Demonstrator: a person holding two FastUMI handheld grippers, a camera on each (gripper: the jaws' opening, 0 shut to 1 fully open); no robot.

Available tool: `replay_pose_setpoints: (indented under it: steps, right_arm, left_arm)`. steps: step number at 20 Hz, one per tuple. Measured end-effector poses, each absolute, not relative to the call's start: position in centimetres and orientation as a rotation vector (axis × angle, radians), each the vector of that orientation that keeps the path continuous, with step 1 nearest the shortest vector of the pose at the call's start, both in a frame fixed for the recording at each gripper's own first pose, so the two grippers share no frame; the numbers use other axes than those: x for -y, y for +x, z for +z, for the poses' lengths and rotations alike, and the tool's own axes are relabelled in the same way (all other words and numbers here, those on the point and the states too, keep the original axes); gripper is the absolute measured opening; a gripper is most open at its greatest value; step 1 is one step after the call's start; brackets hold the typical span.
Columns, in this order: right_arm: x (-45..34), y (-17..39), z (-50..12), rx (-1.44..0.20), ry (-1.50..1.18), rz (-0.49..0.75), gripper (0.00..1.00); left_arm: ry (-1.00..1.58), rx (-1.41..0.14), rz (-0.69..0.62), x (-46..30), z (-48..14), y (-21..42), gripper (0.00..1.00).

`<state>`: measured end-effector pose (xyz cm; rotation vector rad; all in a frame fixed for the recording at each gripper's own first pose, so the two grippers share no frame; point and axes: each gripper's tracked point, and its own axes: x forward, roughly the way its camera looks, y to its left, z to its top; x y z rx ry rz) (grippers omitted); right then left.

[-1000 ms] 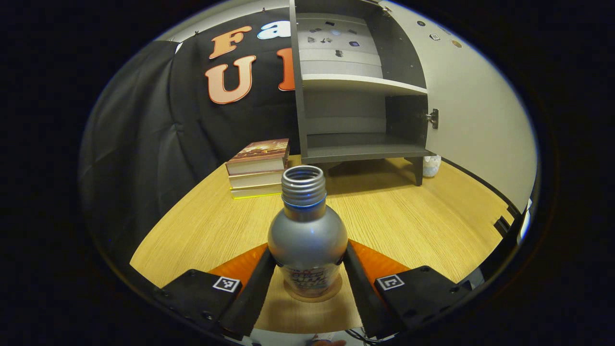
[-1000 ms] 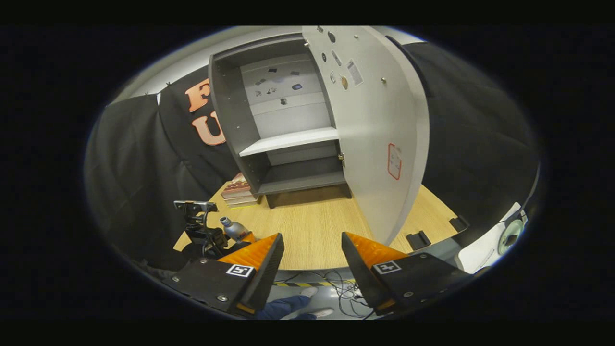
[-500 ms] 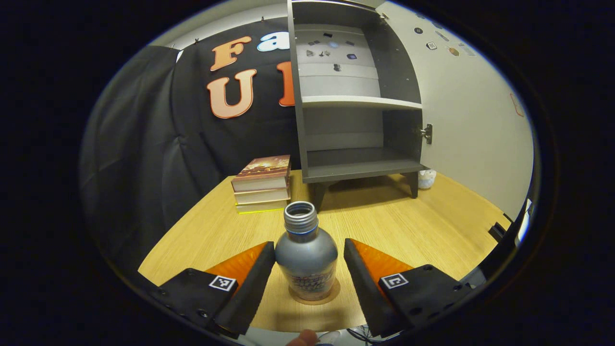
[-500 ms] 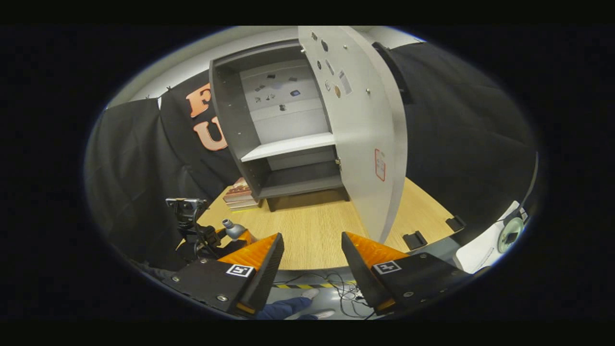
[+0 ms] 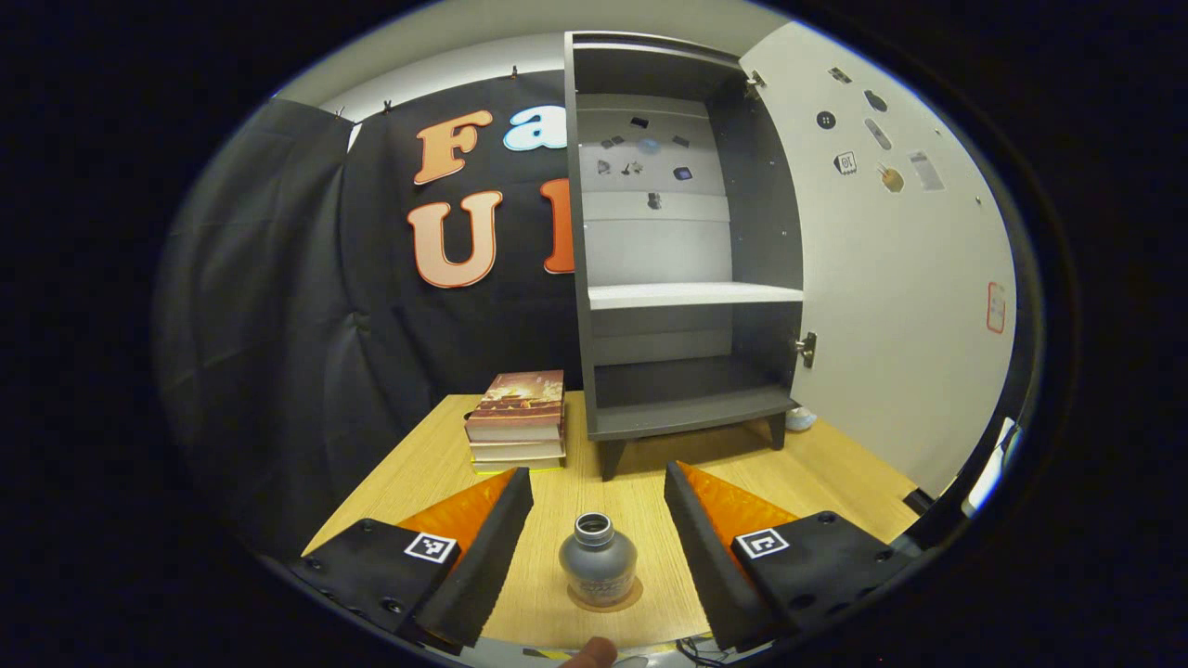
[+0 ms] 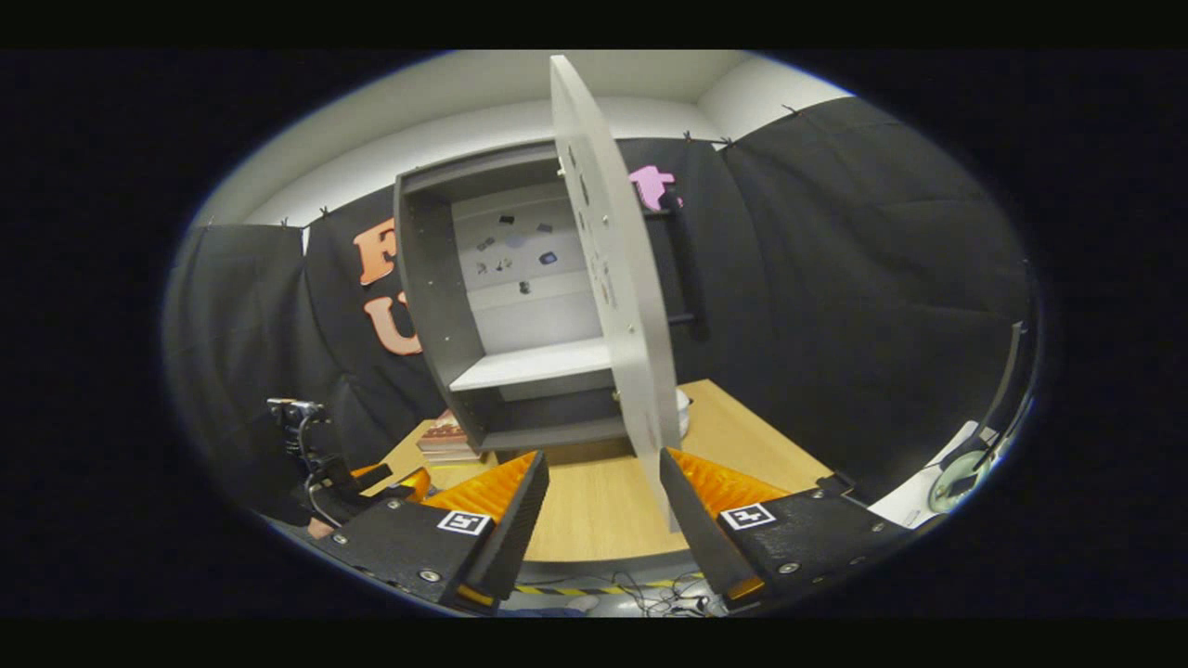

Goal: Open the cabinet door with the right hand, grasp the bottle in the cabinet with the left hand and place it on the coaster, then close the cabinet door with the right hand.

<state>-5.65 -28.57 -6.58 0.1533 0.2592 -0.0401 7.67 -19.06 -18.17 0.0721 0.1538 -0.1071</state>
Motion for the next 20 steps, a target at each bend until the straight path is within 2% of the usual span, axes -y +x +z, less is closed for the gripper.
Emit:
replay_pose_setpoints:
  steps: [5, 8, 20]
  right_arm:
    - [34.8, -3.4, -2.3, -0.143, 0.123, -0.101, 0.75]
    - [37.4, -0.3, -1.9, -0.147, 0.156, -0.087, 0.76]
    - [33.9, 1.8, -2.1, -0.160, 0.153, 0.019, 0.73]
  left_arm:
    - [0.119, -0.095, -0.140, 19.9, -14.7, 7.2, 0.94]
    - [0.134, -0.120, -0.167, 20.8, -15.3, 6.8, 0.93]
    - [0.112, -0.135, -0.150, 20.2, -14.8, 7.4, 0.94]
